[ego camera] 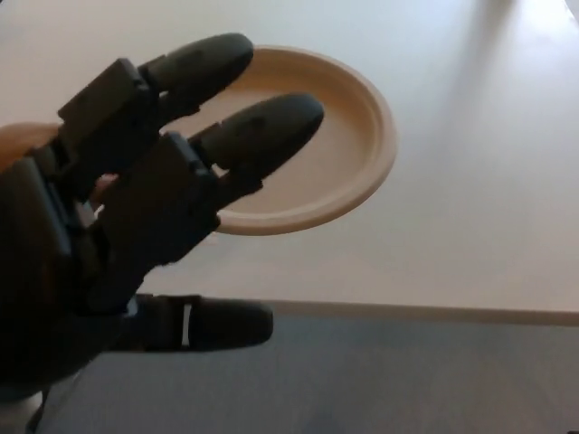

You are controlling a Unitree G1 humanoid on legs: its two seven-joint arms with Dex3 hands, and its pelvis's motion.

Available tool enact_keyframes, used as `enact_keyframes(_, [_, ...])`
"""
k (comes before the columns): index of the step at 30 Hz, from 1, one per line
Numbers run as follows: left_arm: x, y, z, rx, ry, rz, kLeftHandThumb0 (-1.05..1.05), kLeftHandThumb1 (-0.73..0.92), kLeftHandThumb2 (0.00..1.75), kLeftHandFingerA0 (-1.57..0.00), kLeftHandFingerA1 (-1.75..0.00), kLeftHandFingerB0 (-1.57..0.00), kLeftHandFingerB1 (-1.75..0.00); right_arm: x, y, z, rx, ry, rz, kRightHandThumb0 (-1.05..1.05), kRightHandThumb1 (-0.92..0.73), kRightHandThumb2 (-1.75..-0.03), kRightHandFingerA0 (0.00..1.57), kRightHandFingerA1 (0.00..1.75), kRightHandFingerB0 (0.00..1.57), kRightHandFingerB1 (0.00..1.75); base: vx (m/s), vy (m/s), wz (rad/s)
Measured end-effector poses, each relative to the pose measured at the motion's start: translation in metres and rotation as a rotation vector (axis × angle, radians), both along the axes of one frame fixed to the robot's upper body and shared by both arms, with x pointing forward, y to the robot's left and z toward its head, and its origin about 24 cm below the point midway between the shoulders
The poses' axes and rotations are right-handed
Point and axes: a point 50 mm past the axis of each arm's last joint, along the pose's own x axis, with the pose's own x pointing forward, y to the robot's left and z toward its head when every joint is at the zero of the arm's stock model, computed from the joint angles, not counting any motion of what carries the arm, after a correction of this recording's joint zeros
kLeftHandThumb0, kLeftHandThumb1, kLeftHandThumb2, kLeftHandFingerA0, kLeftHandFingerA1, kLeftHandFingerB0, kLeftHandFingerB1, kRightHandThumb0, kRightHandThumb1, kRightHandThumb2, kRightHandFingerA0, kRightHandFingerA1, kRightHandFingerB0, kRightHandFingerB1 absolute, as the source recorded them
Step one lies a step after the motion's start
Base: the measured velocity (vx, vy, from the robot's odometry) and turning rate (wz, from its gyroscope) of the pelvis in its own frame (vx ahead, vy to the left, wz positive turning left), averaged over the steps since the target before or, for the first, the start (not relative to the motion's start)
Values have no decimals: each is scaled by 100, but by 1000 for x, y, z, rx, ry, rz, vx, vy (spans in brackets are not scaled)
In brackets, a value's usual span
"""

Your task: A person passes a plate to the robot and the robot grabs it with its left hand and places it at the centre of the table infront of it

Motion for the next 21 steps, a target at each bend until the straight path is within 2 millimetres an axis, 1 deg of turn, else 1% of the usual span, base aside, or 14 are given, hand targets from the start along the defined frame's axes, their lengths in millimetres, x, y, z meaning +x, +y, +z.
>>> enact_keyframes(1, [4,0,0,15,6,16,-79,62,59,-7,-27,-4,-27,0,0,0,0,0,0,-71,-68,-60,47,66,23,44,0,0,0])
enact_keyframes(2, [8,0,0,26,13,30,-79,49,92,-4,-25,-2,-25,0,0,0,1,2,0,-70,-67,-60,45,67,23,45,0,0,0])
enact_keyframes(3, [15,0,0,48,23,53,-82,51,92,-4,-20,-3,-22,0,-1,0,2,5,0,-70,-51,-91,39,67,18,53,0,0,0])
enact_keyframes(4, [19,0,-1,64,31,68,-82,51,92,-4,-20,-3,-22,0,0,0,4,7,0,-70,-51,-91,39,67,18,53,0,0,0])
enact_keyframes(5, [21,0,-1,70,35,76,-84,51,92,-5,-16,-3,-19,0,0,0,5,8,1,-69,-68,-61,30,60,22,44,0,0,0])
enact_keyframes(7, [32,1,-3,114,59,116,-87,52,92,-6,-10,-4,-17,0,-1,1,8,12,2,-68,-68,-60,26,59,21,45,0,0,0])
enact_keyframes(9, [38,1,-7,151,93,150,-82,49,92,-4,-18,-3,-20,1,-1,1,8,15,3,-67,-68,-60,43,69,23,44,0,0,0])
enact_keyframes(10, [42,2,-10,174,115,169,-82,47,92,-3,-17,-3,-17,2,-2,2,7,17,3,-68,-52,-91,35,66,17,52,0,0,0])
enact_keyframes(12, [47,2,-15,207,145,197,-82,47,92,-3,-17,-3,-17,3,-3,3,5,19,2,-68,-52,-91,35,66,17,52,0,0,0])
enact_keyframes(13, [49,2,-17,223,159,208,-93,62,59,0,-27,0,-24,3,-4,3,5,20,2,-67,-68,-60,27,59,21,44,0,0,0])
enact_keyframes(14, [50,2,-19,235,170,219,-84,49,93,-6,-15,-5,-17,3,-4,3,5,21,2,-67,-67,-60,29,60,21,42,0,0,0])
enact_keyframes(17, [57,2,-27,286,211,258,-87,51,93,-7,-13,-4,-15,4,-4,4,9,24,4,-66,-68,-60,28,59,21,42,0,0,0])
enact_keyframes(18, [58,3,-29,296,218,266,-95,47,78,-7,-22,-3,-20,4,-4,4,9,25,4,-67,-51,-91,38,67,16,51,0,0,0])
enact_keyframes(21, [64,4,-35,328,250,299,-86,51,93,-8,-17,-5,-14,4,-4,4,12,31,3,-66,-51,-91,44,68,15,51,0,0,0])
